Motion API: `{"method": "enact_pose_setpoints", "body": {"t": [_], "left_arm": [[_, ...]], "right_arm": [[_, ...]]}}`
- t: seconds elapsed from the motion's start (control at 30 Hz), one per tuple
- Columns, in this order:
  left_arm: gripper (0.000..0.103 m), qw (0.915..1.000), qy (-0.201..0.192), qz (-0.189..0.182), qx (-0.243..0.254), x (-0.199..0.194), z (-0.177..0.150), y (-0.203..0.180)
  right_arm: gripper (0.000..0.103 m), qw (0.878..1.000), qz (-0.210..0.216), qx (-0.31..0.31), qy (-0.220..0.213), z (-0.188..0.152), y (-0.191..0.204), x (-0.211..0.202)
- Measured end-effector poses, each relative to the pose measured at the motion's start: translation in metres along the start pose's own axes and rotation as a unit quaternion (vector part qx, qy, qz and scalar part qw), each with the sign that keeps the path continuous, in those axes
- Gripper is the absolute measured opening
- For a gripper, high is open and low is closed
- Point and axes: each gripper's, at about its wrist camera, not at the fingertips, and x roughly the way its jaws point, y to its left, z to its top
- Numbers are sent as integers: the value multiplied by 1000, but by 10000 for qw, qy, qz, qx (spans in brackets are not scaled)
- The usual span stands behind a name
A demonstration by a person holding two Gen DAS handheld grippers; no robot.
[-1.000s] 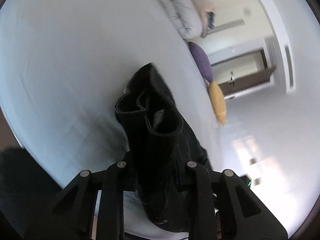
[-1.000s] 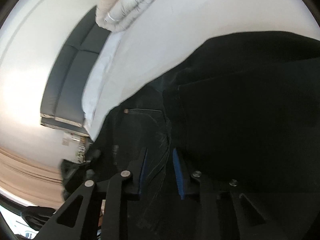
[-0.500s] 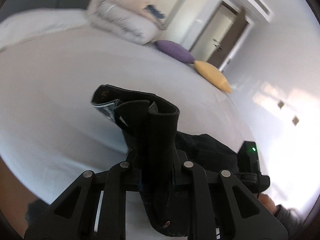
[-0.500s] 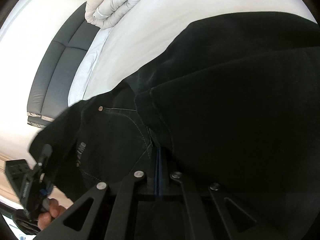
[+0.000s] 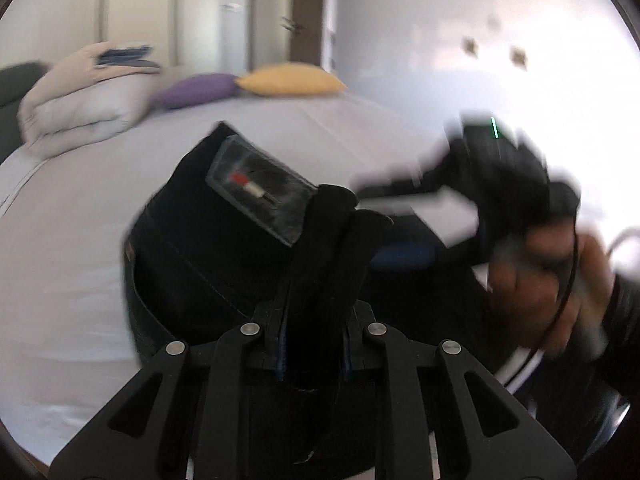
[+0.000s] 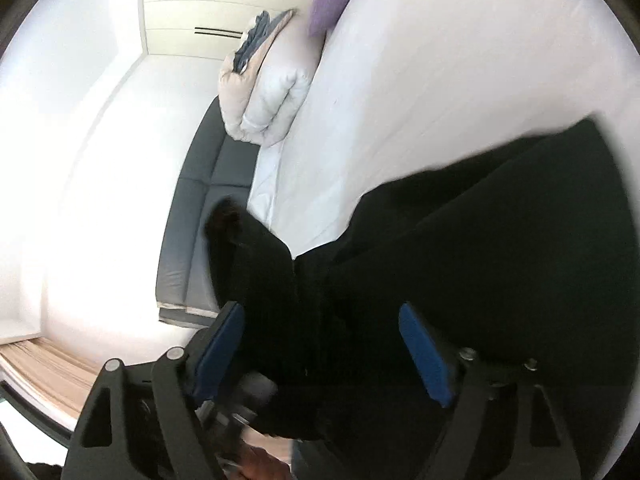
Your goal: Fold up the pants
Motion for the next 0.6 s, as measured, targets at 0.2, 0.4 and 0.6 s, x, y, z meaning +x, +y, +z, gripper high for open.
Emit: {"method": "enact_pose_setpoints", "body": {"t": [0.2, 0.4, 0.6], "left_arm": [[16, 9959, 397, -58, 812, 33, -20, -57], [16, 9925, 428, 67, 1141, 44, -21, -76], [16, 9908, 438, -34, 1278, 35, -40, -70]], "right_arm": [[89, 9989, -234, -183, 350, -6, -7, -2], [61, 9941, -871, -394, 516, -6, 0, 12], [15, 9914, -1154, -492, 384, 1, -9, -3]]}}
